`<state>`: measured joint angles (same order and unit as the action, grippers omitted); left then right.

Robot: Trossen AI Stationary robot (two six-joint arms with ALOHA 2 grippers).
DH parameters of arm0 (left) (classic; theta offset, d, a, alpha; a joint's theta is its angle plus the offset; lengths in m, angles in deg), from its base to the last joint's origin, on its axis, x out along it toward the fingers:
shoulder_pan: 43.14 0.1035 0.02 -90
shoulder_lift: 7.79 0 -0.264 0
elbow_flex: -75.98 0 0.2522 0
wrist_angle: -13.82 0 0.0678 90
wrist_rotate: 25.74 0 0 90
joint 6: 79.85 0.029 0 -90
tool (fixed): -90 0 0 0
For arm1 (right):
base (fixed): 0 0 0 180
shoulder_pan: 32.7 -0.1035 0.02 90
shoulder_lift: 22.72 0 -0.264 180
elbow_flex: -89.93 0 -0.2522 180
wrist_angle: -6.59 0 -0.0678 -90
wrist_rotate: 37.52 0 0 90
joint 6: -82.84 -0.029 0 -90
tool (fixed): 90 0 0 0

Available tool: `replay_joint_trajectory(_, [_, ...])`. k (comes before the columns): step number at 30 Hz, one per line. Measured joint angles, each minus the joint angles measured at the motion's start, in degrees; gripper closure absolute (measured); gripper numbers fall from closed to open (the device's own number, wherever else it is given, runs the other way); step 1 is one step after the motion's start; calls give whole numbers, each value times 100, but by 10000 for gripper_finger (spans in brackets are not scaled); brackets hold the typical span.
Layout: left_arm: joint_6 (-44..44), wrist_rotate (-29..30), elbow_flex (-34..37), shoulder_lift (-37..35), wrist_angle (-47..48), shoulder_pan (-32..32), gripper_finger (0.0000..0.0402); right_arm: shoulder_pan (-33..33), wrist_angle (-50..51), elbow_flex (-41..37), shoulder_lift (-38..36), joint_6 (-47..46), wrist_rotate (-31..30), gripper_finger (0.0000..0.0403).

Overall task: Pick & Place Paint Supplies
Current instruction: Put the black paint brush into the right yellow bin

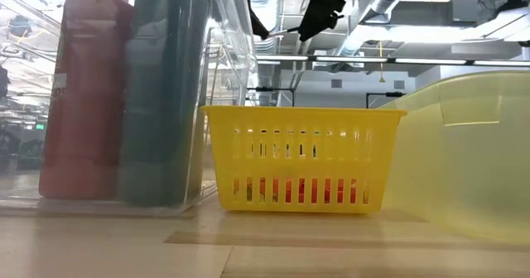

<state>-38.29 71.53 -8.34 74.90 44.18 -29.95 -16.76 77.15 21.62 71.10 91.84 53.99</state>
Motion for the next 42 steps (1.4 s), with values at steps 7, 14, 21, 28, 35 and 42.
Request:
replay_joint_trajectory(7, [-24, -1, 0, 0, 2, 0, 401, -8, 65, 0, 0, 0, 18, 267])
replay_joint_trajectory(14, [-28, 0, 0, 0, 1, 0, 401, -7, 146, -2, 0, 0, 17, 332])
replay_joint_trajectory(21, [-183, -85, 0, 0, 4, 0, 402, -7, 158, -2, 0, -142, 17, 387])
replay_joint_trajectory(28, [-197, 66, 0, -14, -45, 0, 398, 23, 152, -2, 0, -411, 18, 394])
replay_joint_trajectory(35, [-181, 326, 0, -400, -109, 211, 375, 189, 152, -4, 0, -982, 18, 394])
replay_joint_trajectory(42, [-896, 334, 0, -868, -98, 611, 358, 496, 108, -59, -2, -1726, 17, 394])
